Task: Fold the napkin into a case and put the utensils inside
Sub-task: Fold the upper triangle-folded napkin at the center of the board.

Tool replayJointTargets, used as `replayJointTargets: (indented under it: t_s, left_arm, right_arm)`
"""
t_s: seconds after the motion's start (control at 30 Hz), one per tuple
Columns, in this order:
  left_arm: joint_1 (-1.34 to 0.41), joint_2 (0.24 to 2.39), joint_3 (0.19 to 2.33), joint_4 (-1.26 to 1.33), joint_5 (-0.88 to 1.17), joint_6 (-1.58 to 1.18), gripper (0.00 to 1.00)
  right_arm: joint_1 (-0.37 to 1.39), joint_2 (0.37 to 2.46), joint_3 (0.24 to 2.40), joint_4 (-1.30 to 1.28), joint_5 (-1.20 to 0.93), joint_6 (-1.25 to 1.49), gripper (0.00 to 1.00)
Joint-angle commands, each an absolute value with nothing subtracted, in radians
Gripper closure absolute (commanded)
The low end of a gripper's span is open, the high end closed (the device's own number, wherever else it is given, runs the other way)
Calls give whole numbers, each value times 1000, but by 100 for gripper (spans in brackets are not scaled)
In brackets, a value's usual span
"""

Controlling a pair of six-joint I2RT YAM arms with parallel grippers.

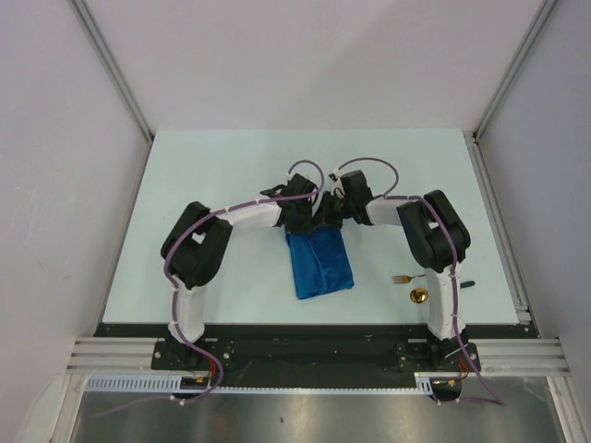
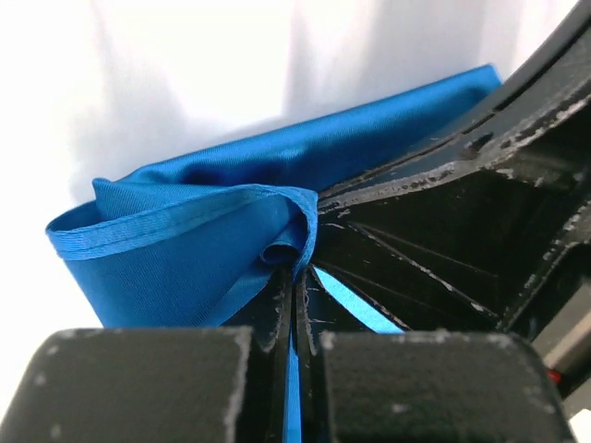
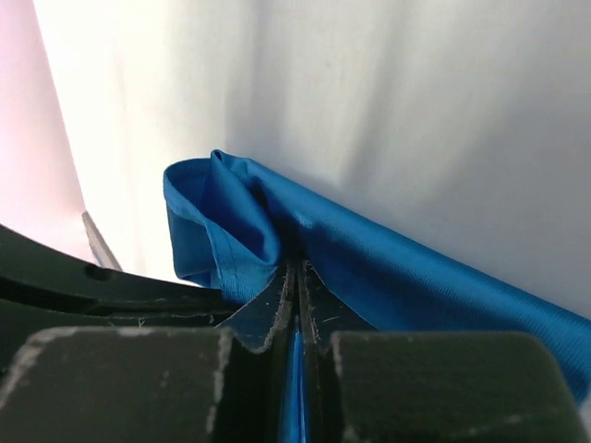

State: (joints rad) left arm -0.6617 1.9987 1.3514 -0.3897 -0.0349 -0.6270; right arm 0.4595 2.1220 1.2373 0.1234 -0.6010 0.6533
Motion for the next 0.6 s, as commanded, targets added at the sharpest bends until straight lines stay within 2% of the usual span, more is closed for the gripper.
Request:
replayJointTargets:
  t_s: [0.0,0.23,0.33,0.4,0.43,0.57]
  left_arm:
    - [-672,2025,1382,-353,-8,-623,100]
    - [-672,2010,1378,-353,-8,-626,100]
    - [-672,2019,1374,-353,20,-637,100]
    - [-672,2022,1374,-350,35,-644,100]
    - [-672,2023,1373,-351,37,-649,100]
    - [-672,2026,1373,-347,58,-664,98]
  right_arm:
    - [431,2013,1281,-1,-551,598,91]
    - [419,1798,1174,-190,-482,515,75]
    - [434,1706,1053,-154,-534,522,68]
    - [471,1646,964,-123,-545,522,59]
    - [488,1629,936,-109,-532,523,51]
    - [551,1591,844,-22,-512,541,41]
